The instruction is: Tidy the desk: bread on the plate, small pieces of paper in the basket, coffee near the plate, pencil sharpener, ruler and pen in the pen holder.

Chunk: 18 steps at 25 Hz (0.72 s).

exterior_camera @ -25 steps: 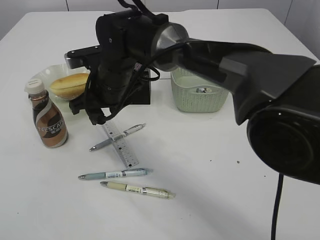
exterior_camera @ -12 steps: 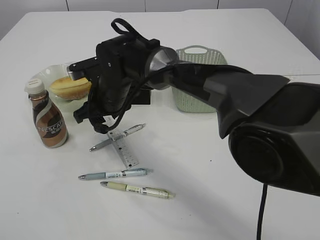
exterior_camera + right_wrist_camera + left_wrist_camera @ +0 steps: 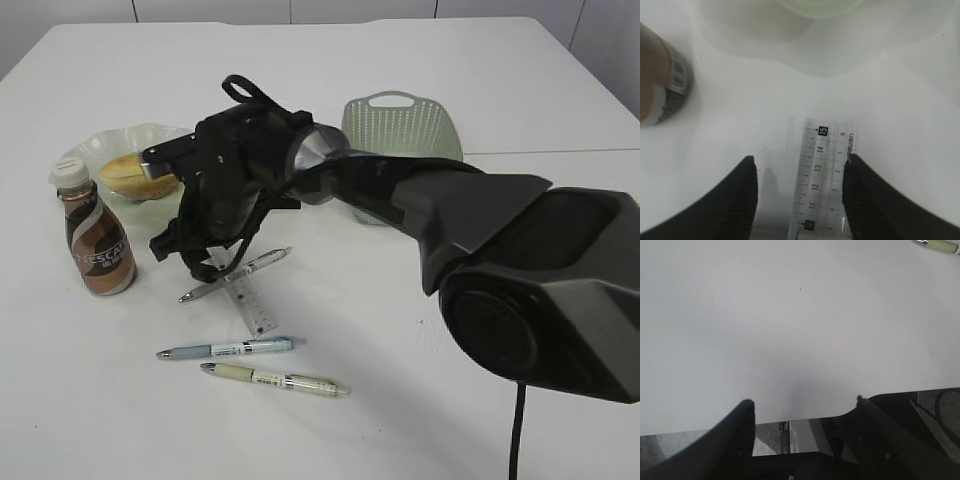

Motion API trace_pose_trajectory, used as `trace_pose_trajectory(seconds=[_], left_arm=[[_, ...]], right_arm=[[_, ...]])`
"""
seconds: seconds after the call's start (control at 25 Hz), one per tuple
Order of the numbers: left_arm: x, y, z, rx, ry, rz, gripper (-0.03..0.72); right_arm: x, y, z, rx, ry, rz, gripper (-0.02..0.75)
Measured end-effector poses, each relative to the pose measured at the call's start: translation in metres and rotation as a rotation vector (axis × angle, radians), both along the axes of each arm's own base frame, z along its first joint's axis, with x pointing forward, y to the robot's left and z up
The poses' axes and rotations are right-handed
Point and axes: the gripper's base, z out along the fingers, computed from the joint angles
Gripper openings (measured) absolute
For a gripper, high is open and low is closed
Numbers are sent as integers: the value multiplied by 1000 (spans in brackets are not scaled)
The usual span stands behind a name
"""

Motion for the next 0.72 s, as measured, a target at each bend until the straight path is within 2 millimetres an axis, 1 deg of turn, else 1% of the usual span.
trace_pose_trajectory(seconds=[0.16,0.4,0.72], left_arm=[[0,0,0,0,0,0,458],[0,1,0,10,-2,0,458],[0,2,0,18,-4,0,457]], right_arm=[[1,-1,-8,-11,9,-1,404],[4,-5,-7,-39,-17,0,405],[4,-6,-8,-57,-17,2,404]])
